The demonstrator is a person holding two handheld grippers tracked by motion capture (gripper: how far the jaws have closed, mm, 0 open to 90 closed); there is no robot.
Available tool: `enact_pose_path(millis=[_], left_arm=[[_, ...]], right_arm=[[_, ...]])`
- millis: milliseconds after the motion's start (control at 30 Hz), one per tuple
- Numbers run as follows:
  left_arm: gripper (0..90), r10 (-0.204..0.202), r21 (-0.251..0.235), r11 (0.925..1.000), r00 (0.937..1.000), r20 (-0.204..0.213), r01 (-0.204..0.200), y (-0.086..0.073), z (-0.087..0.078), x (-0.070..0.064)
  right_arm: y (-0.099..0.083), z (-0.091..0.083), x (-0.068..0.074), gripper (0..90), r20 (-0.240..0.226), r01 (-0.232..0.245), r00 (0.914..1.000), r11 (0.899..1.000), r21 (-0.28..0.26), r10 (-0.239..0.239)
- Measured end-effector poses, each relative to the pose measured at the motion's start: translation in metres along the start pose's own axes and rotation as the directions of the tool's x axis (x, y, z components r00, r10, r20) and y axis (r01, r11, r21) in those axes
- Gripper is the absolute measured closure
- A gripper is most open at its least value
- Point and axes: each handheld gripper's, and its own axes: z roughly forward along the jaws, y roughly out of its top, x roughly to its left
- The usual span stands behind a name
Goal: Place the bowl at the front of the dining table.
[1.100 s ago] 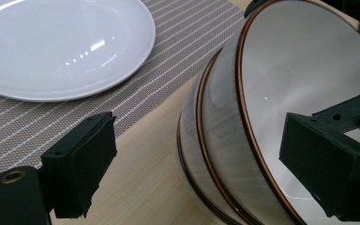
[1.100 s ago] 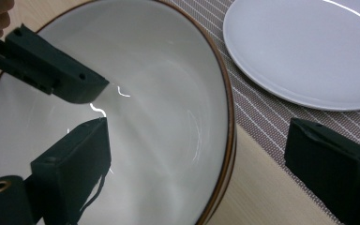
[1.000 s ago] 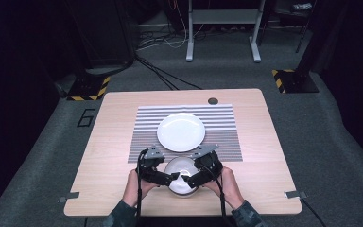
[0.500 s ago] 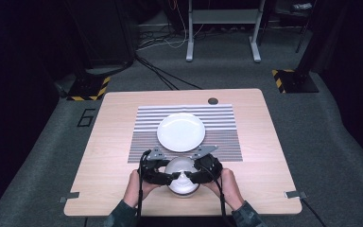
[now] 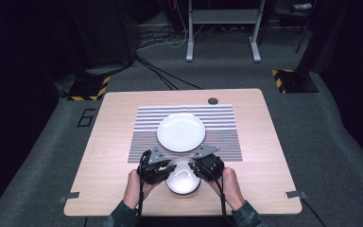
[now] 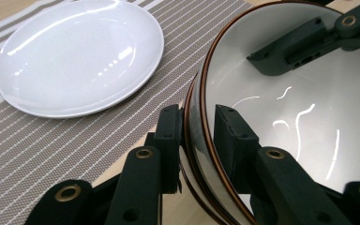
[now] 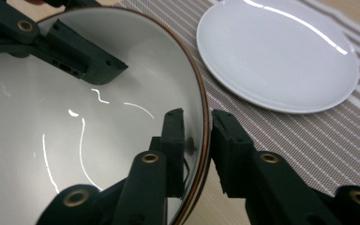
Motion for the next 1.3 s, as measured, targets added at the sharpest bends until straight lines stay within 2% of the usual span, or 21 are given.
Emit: enact_pose_path(millis=[33,67,200,367,400,533,700,1300], left_arm=[[73.3,0.009,0.001,1.0000,0.9999,-0.014,-0.009,0.000,0.000,-0.002],[74.4,0.021,0.000,0.9998,0.9995,-0.026,-0.021,0.000,0.000,-0.003],[77.2,0.027,-0.025,0.9993,0.9986,-0.046,-0.028,0.001,-0.002,-0.005],[79.7,0.038,-0.038,0.9985,0.9979,-0.052,-0.040,0.002,-0.005,-0.005],[79.7,0.040,-0.039,0.9983,0.9978,-0.054,-0.042,0.002,-0.005,-0.005],[80.9,0.037,-0.046,0.9981,0.9979,-0.052,-0.040,0.002,-0.006,-0.005],[82.0,0.038,-0.061,0.9973,0.9980,-0.050,-0.041,0.002,-0.008,-0.006],[82.9,0.059,-0.098,0.9929,0.9949,-0.082,-0.067,0.009,-0.018,-0.008]], right_arm=[[0.000,0.000,0.002,76.3,0.007,-0.005,1.0000,1.000,0.002,0.005],[0.000,0.000,0.002,76.8,0.013,0.013,0.9998,1.000,-0.005,-0.013],[0.001,-0.001,0.006,79.0,0.050,0.041,0.9980,0.999,-0.032,-0.040],[0.001,-0.002,0.009,80.4,0.071,0.051,0.9964,0.997,-0.052,-0.047],[0.001,-0.003,0.009,80.7,0.075,0.070,0.9950,0.996,-0.059,-0.065],[0.000,-0.004,0.011,81.2,0.086,0.090,0.9929,0.992,-0.084,-0.082],[0.001,-0.011,0.011,82.3,0.088,0.096,0.9925,0.987,-0.129,-0.085],[0.004,-0.018,0.016,82.3,0.125,0.122,0.9870,0.977,-0.175,-0.101]])
